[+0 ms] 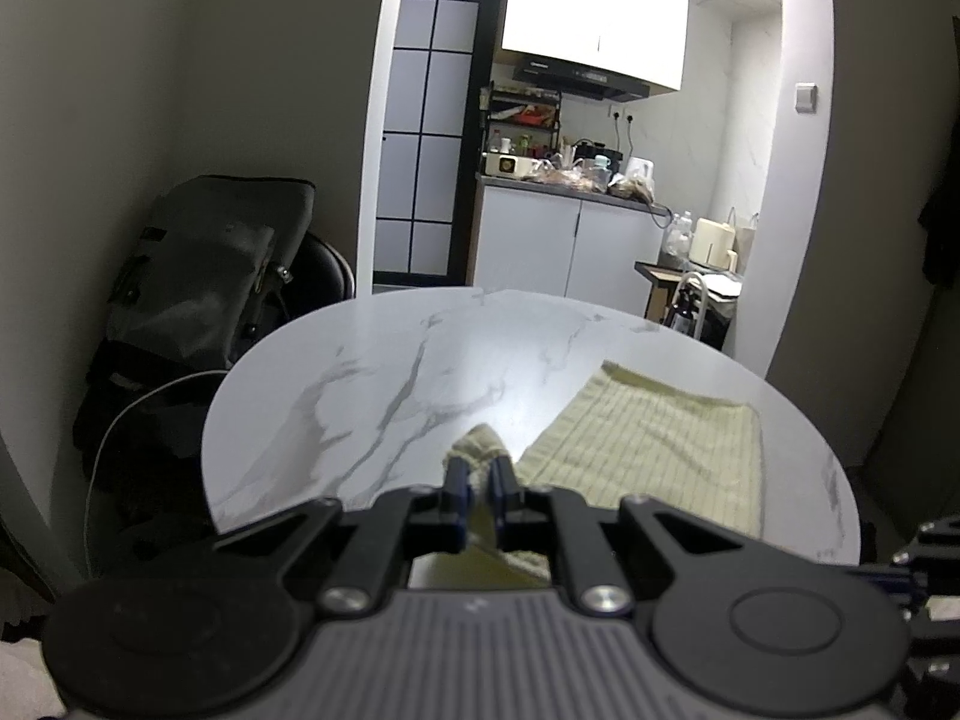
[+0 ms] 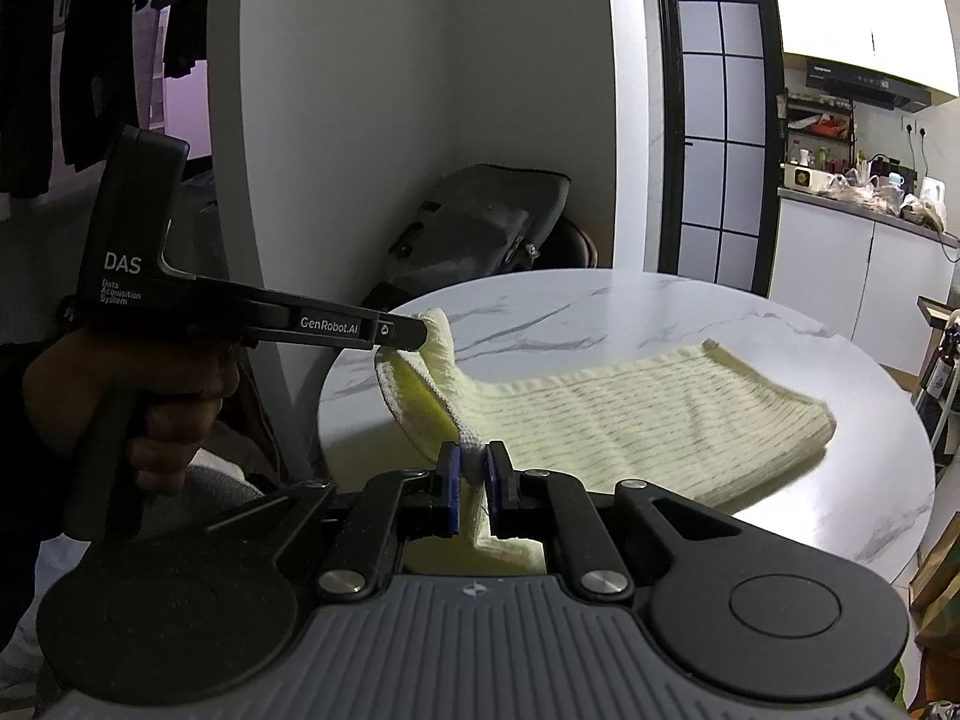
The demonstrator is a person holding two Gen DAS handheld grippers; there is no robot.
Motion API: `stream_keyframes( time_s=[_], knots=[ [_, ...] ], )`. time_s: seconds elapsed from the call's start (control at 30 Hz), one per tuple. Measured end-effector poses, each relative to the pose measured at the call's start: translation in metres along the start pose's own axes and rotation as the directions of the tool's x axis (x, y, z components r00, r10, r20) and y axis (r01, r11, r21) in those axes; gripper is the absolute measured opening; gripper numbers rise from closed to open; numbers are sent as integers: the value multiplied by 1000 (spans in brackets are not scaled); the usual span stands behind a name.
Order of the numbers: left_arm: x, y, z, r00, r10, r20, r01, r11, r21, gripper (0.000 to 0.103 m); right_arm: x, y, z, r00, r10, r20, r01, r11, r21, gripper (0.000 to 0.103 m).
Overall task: Fold towel
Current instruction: 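Lift the grasped towel edge upward with both grippers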
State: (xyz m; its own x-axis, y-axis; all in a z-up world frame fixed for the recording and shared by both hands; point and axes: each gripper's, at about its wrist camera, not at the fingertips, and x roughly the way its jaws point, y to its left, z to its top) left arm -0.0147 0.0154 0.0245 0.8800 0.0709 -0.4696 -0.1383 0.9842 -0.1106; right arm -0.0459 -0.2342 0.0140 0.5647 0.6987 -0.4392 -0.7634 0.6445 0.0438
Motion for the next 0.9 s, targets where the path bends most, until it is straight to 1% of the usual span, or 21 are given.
stream_keyframes(
  time_s=[0.33,0.6,0.9],
  knots=[
    [11,-9,24,1000,5,13,-5,1000,7,8,6,-24,24,1000,-5,25,5,1000,6,9],
    [24,-23,47,999,-19,33,18,1000,24,8,2,-45,37,998,-34,48,33,999,23,9],
    [41,-41,62,998,-41,41,40,999,27,8,1,-71,50,996,-61,60,59,998,31,9]
  ],
)
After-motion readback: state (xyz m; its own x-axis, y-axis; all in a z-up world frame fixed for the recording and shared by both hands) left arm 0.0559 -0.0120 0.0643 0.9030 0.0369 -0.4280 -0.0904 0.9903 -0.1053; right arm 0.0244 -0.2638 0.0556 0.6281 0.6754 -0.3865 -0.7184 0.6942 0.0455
